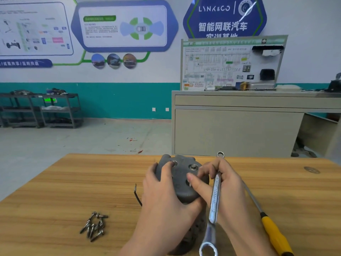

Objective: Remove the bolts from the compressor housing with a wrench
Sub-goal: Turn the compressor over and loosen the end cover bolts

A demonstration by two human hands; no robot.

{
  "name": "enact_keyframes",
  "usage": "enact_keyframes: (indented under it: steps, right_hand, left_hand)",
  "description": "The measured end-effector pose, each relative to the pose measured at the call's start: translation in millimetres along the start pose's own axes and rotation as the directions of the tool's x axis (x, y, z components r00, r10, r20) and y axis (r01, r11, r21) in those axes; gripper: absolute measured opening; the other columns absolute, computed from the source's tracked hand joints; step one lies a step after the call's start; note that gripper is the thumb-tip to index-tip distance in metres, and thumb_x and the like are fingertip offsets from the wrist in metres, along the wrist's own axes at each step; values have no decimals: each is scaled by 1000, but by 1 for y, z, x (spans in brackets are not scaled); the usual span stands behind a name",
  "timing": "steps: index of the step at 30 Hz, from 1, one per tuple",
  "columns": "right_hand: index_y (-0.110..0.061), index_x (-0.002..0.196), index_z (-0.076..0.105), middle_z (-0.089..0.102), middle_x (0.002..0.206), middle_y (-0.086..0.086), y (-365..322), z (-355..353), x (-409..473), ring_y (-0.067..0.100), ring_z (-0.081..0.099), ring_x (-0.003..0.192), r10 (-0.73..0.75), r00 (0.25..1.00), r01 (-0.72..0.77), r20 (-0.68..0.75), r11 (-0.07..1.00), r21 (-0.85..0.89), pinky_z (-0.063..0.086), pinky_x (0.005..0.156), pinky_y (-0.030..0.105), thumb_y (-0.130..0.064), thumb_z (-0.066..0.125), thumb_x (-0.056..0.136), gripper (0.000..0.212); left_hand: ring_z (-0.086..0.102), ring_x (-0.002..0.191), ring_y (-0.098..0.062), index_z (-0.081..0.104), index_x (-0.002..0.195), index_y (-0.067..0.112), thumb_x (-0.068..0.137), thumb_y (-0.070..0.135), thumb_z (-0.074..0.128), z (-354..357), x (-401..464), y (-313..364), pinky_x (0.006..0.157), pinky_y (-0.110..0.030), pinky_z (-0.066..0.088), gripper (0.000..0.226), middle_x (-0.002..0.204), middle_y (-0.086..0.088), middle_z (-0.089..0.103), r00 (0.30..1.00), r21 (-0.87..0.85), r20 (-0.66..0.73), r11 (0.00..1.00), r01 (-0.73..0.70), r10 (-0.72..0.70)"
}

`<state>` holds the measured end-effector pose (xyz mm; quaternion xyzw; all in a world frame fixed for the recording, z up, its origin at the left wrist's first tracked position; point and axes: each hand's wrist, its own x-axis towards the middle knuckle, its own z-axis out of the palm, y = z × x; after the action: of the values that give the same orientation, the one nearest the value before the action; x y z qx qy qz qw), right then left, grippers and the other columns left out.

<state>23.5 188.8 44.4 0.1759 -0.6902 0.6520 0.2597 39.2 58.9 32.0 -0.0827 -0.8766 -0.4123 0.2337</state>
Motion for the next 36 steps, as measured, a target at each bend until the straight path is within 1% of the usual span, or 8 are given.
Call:
enact_keyframes:
  steps: [8, 12, 17, 20, 24, 27, 30, 36]
  right_hand:
    - [-29, 61, 42, 71, 71, -1, -1, -2, 1, 2, 63, 77, -8, 1000, 8, -6, 1000, -24, 44, 70, 7, 0, 82, 69, 50]
    - [-17, 68, 38, 75, 81, -4, -4, -5, 2, 2, 67, 89, -8, 996, 8, 91, 1000, 3, 44, 77, 6, 4, 74, 75, 43]
    - [-21, 65, 38, 72, 77, -2, -3, -3, 1, 3, 65, 79, 33, 999, -33, 19, 999, 4, 45, 70, 9, 1, 80, 70, 48]
    - [-15, 69, 36, 74, 82, -2, -4, -3, 1, 3, 67, 90, 25, 997, -27, 74, 999, 31, 47, 78, 11, 8, 71, 76, 43]
    - [-23, 64, 37, 72, 82, -5, -5, -2, 0, 3, 65, 82, 59, 998, -60, 22, 998, 17, 48, 72, 11, -6, 81, 70, 48]
    - [-22, 63, 38, 72, 77, -1, -4, -2, 1, 5, 67, 81, 66, 998, -66, 0, 998, -6, 50, 73, 16, 1, 79, 71, 47]
    - [-12, 68, 39, 74, 83, 5, -7, -5, 2, 1, 67, 91, 67, 996, -70, 59, 996, 51, 46, 76, 7, 12, 70, 75, 39]
    - [-12, 66, 37, 72, 79, 1, -8, -4, 1, 0, 66, 84, 66, 997, -66, 28, 998, 9, 46, 74, 8, 8, 75, 72, 43]
  left_hand:
    - [19, 136, -8, 26, 131, 45, 47, 79, 53, 0, 0, 0, 109, -33, 34, 95, 139, 17, 15, 1000, -8, -5, 1000, 2, -2]
    - [17, 136, -8, 23, 133, 45, 49, 80, 53, 0, 0, -2, 110, -33, 33, 96, 136, 21, 13, 1000, 20, 3, 1000, -10, 10]
    - [20, 136, -12, 25, 130, 44, 46, 79, 50, 2, 2, 1, 110, -35, 34, 95, 138, 15, 14, 1000, 17, 5, 1000, 10, -10]
    - [22, 136, -12, 27, 129, 44, 46, 78, 51, 1, 2, -1, 109, -34, 34, 92, 137, 14, 18, 1000, 7, -8, 1000, -1, 1]
    - [20, 136, -12, 26, 131, 43, 45, 79, 50, 1, 3, -2, 110, -34, 34, 97, 139, 14, 16, 1000, 22, 7, 1000, 2, -2]
    - [20, 135, -11, 27, 131, 42, 45, 80, 48, 1, 4, 0, 108, -30, 34, 96, 137, 15, 15, 1000, 24, 13, 1000, -1, 0]
    - [23, 133, -10, 25, 128, 46, 47, 79, 51, 1, 2, 0, 107, -29, 34, 92, 133, 17, 17, 1000, 10, -5, 1000, -10, 10]
    - [21, 135, -11, 24, 128, 45, 48, 79, 51, 1, 3, 0, 109, -34, 35, 91, 132, 21, 14, 1000, 7, 3, 1000, -2, 2]
